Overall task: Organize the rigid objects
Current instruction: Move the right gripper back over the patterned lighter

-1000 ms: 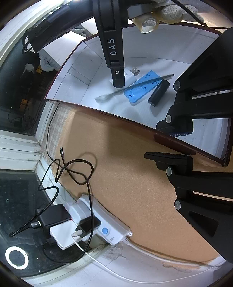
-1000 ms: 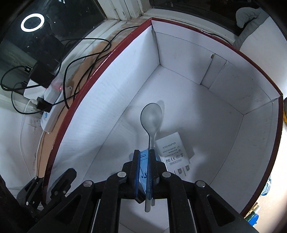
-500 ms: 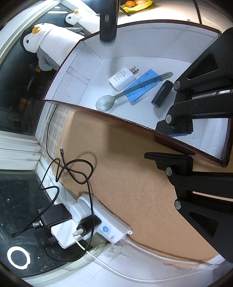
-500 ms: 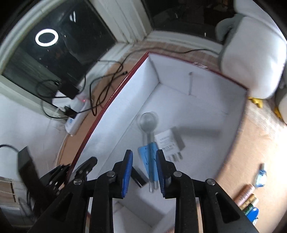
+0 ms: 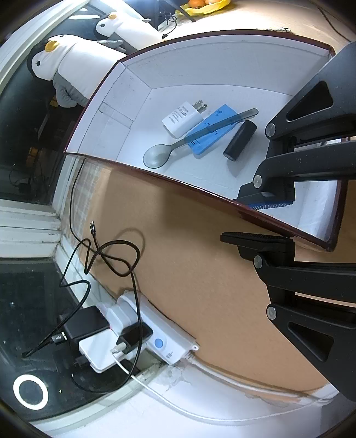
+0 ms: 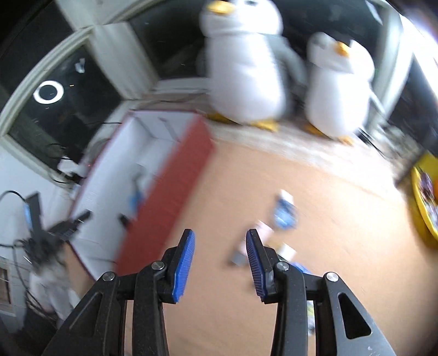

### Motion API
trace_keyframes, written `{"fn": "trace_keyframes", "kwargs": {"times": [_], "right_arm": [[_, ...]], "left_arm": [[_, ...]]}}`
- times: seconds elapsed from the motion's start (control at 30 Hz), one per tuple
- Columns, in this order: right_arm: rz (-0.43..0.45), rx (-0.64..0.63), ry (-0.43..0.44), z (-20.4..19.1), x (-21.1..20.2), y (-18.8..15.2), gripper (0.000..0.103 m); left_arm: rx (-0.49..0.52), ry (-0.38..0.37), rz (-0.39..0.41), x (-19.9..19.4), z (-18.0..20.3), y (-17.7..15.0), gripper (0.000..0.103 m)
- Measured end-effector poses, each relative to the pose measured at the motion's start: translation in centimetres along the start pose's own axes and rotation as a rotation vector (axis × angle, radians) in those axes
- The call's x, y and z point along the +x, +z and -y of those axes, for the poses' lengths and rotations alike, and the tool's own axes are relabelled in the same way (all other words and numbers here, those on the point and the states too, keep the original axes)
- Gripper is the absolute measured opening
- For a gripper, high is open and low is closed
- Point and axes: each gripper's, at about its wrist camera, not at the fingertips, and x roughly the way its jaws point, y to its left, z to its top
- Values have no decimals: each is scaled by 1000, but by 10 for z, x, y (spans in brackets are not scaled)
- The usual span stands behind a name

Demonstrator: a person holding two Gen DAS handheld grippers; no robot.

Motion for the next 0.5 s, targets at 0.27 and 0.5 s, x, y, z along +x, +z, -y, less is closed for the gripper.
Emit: {"fn": "trace_keyframes", "kwargs": {"times": [0.27, 0.5], "right_arm": [[-97, 58, -137, 69, 22, -63, 36], [-163, 50, -163, 84, 50, -89, 36]], "left_arm": [[4, 19, 1, -5, 1, -2, 15], [5, 28, 5, -8, 2, -2, 15]]}}
